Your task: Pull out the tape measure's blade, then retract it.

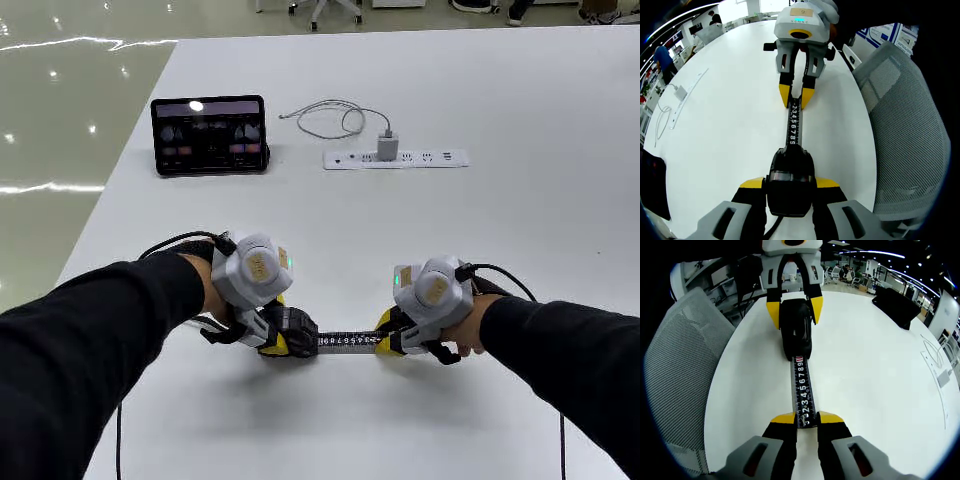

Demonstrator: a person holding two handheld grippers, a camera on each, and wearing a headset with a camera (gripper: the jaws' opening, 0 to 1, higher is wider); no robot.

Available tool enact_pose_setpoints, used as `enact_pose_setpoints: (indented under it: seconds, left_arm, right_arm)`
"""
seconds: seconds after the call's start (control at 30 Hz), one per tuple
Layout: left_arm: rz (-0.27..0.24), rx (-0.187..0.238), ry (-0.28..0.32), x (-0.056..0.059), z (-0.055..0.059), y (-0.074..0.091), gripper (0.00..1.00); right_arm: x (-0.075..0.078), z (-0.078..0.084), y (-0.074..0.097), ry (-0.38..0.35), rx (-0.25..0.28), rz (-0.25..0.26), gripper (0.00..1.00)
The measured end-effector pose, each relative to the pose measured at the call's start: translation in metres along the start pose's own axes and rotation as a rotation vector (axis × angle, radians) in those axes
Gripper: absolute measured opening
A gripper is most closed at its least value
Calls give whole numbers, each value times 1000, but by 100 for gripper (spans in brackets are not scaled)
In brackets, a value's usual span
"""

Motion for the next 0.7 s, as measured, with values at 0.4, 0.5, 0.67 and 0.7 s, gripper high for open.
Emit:
enact_pose_setpoints:
  seconds: [0.4,0.5,0.67,0.7]
  left_arm:
    - [1,-2,2,0,-1,0,31]
    - [5,-6,2,0,-1,0,31]
    - [6,-9,0,0,-1,-1,31]
    - [6,-9,0,0,-1,-1,31]
  right_arm:
    - [1,9,7,-11,-10,2,10]
    - [2,11,9,-4,-11,3,10]
    - [1,13,10,-5,-15,3,10]
    - [1,13,10,-6,-15,3,10]
Point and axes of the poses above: the centre of the closed fingertips' face, and the gripper's own axes: y roughly backward along the fingers, x roughly to its right, z roughly out of its underside, the point moved 6 cm from there along y, roughly backward along the fingers, and after that the axes turned 1 degree about -z, right-handed, at the moved point
